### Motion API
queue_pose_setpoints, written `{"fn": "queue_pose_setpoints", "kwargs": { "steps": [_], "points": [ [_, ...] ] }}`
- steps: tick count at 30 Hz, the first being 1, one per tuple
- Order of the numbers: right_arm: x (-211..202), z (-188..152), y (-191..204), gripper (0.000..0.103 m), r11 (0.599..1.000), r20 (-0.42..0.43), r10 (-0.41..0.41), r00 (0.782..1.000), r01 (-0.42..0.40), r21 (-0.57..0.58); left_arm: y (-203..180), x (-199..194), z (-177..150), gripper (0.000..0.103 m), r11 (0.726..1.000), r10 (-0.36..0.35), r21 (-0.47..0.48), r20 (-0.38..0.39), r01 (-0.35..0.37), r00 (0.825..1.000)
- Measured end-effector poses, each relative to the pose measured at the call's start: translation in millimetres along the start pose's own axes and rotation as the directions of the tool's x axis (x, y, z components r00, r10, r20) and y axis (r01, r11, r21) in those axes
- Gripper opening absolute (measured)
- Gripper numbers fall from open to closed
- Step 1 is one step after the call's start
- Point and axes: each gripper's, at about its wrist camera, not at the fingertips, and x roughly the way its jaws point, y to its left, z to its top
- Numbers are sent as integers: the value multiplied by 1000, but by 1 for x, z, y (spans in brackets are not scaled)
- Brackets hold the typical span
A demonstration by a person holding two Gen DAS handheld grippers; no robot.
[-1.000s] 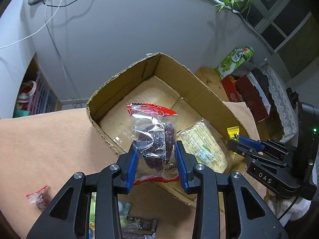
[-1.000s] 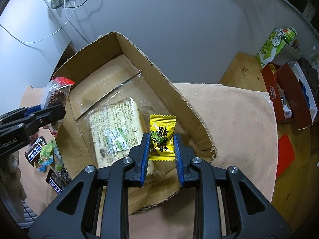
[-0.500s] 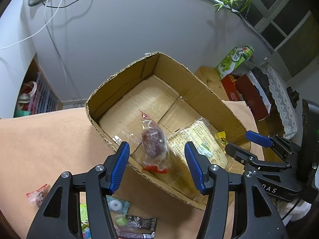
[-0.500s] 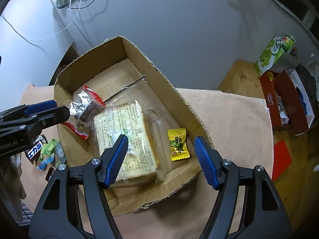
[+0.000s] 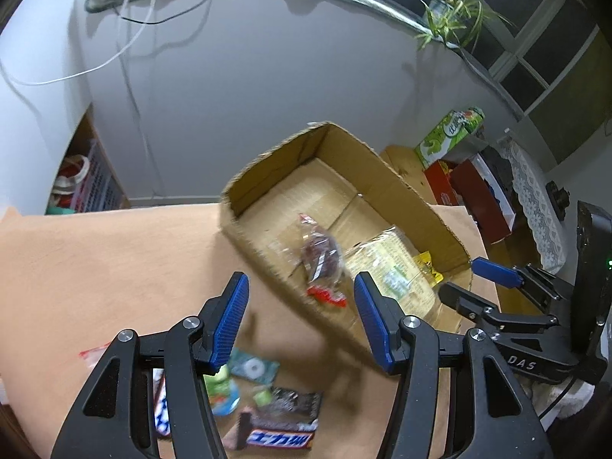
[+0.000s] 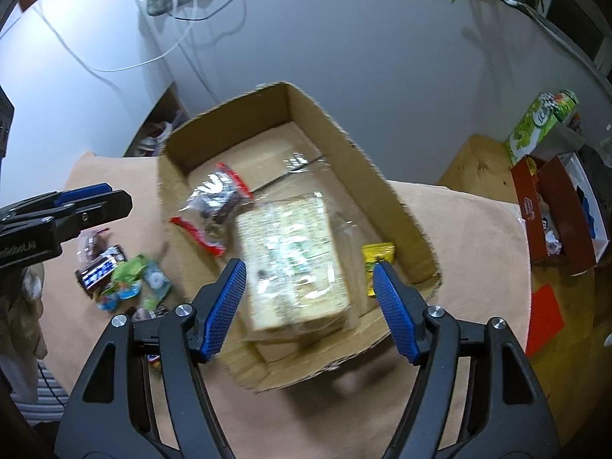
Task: Organize snacks
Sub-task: 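Release the snack bag from the left tool while the right tool drops the yellow candy into the box, then grasp another red-edged snack bag with the left tool while the right tool reaches the chocolate bar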
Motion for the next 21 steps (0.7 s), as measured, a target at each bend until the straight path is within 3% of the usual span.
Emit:
{"fn": "queue_pose_setpoints", "kwargs": {
  "steps": [9,21],
  "points": [
    [-15,-15,37,72,995,14,66,998,-65,-81,37,-32,-28,57,997,30,-66,29,-29,999],
    [-9,-53,92,72,962,-45,119,992,-126,-243,98,-59,-78,57,975,73,-210,20,-67,997]
  ]
}}
